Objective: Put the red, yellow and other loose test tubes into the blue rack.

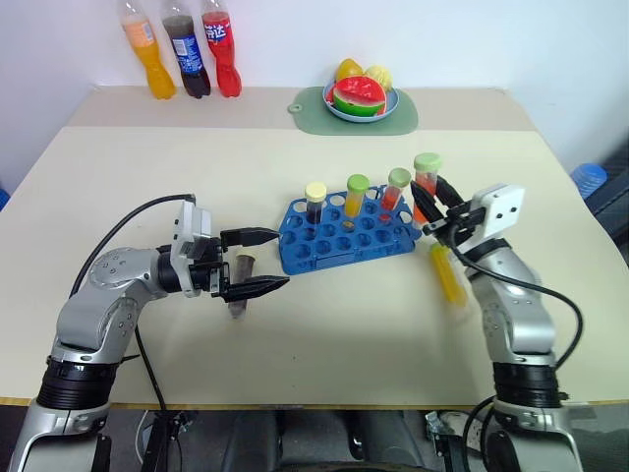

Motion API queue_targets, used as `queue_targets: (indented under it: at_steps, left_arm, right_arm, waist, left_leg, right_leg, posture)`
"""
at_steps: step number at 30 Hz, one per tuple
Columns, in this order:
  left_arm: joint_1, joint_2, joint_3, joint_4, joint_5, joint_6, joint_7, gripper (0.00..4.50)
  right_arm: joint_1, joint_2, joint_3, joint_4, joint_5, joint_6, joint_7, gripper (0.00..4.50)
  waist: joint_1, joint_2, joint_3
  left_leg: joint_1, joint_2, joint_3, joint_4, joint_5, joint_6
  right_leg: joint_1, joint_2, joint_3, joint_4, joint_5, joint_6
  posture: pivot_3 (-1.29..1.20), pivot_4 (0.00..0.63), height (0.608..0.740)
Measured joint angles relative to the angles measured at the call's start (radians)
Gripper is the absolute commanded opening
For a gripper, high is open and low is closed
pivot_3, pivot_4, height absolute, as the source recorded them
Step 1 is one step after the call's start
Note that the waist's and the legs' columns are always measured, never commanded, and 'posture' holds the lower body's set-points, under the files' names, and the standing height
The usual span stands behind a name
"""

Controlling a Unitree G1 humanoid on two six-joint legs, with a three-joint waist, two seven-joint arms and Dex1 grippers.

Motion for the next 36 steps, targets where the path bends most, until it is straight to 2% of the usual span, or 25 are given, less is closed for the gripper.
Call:
queue_targets:
  at_steps: [9,18,19,20,23,24,27,30,33,36]
  left_arm:
    - [0.013,0.001,0.002,-0.012,-0.001,0.005,0.026,4.19]
    - [0.026,0.001,0.004,-0.039,-0.004,0.005,0.055,4.19]
    - [0.029,0.001,0.004,-0.040,-0.004,0.005,0.058,4.19]
    - [0.032,0.001,0.004,-0.040,-0.004,0.005,0.061,4.19]
    - [0.032,0.000,0.004,-0.042,-0.005,0.006,0.064,4.19]
    - [0.032,0.000,0.004,-0.042,-0.005,0.006,0.064,4.19]
    - [0.032,-0.004,0.004,-0.043,-0.006,0.006,0.065,4.19]
    - [0.031,-0.013,0.003,-0.043,-0.005,0.005,0.067,4.19]
    - [0.030,-0.021,-0.001,-0.042,-0.005,0.005,0.061,4.19]
    - [0.028,-0.024,-0.012,-0.041,-0.005,0.005,0.025,4.19]
  right_arm:
    - [0.015,0.065,0.039,0.124,-0.036,-0.176,-0.035,0.77]
    - [0.016,0.089,0.051,0.234,-0.033,-0.284,-0.026,0.77]
    - [0.022,0.088,0.051,0.234,-0.029,-0.289,-0.019,1.78]
    - [0.028,0.084,0.050,0.234,-0.028,-0.293,-0.013,2.08]
    - [0.064,0.077,0.058,0.252,-0.039,-0.281,-0.006,3.54]
    - [0.075,0.072,0.060,0.249,-0.044,-0.274,-0.007,3.54]
    - [0.109,-0.014,0.068,0.164,-0.057,-0.215,0.009,3.54]
    - [0.173,-0.123,0.056,-0.020,-0.039,-0.074,0.038,3.54]
    - [0.250,-0.220,0.025,-0.215,0.015,0.147,0.052,3.54]
    - [0.294,-0.350,-0.044,-0.400,0.117,0.469,0.053,3.54]
  waist:
    - [-0.002,0.000,0.000]
    - [-0.005,0.000,0.000]
    - [-0.005,0.000,0.000]
    - [-0.005,0.000,0.000]
    - [-0.004,0.001,0.000]
    - [-0.004,0.001,0.000]
    - [0.002,0.001,0.000]
    - [0.003,0.001,0.000]
    - [0.002,0.001,0.000]
    - [0.000,0.001,0.000]
  left_leg:
    - [0.002,0.000,0.000,0.000,0.000,0.000]
    - [0.016,0.001,0.000,-0.002,0.000,0.000]
    - [0.016,0.001,0.000,-0.002,0.000,0.000]
    - [0.016,0.001,0.000,-0.002,0.000,0.000]
    - [0.016,0.001,0.000,-0.003,0.000,0.000]
    - [0.015,0.001,0.000,-0.003,0.000,0.000]
    - [0.015,0.000,0.000,-0.002,0.000,0.000]
    - [0.015,0.000,0.000,-0.002,0.000,0.000]
    - [0.015,0.000,-0.001,-0.003,0.000,0.000]
    - [0.015,0.000,0.000,-0.002,0.000,0.000]
  right_leg:
    - [0.002,0.000,0.000,0.001,0.000,0.000]
    - [0.016,0.000,0.000,0.000,-0.002,-0.004]
    - [0.016,0.000,0.000,0.000,-0.002,-0.004]
    - [0.016,0.000,0.000,0.000,-0.002,-0.004]
    - [0.015,0.000,0.000,0.000,-0.002,-0.004]
    - [0.015,0.000,0.000,0.000,-0.002,-0.004]
    - [0.015,-0.001,0.000,-0.001,-0.002,-0.004]
    - [0.015,-0.001,0.000,-0.001,-0.002,-0.004]
    - [0.015,-0.001,0.000,-0.001,-0.002,-0.004]
    - [0.015,-0.001,0.000,-0.002,-0.003,-0.004]
  posture:
    - [0.00,0.150,0.740]
    - [0.00,0.150,0.740]
    - [0.00,0.150,0.740]
    - [0.00,0.150,0.740]
    - [0.00,0.150,0.740]
    - [0.00,0.150,0.740]
    - [0.00,0.150,0.740]
    - [0.00,0.150,0.740]
    - [0.00,0.150,0.740]
    - [0.00,0.150,0.740]
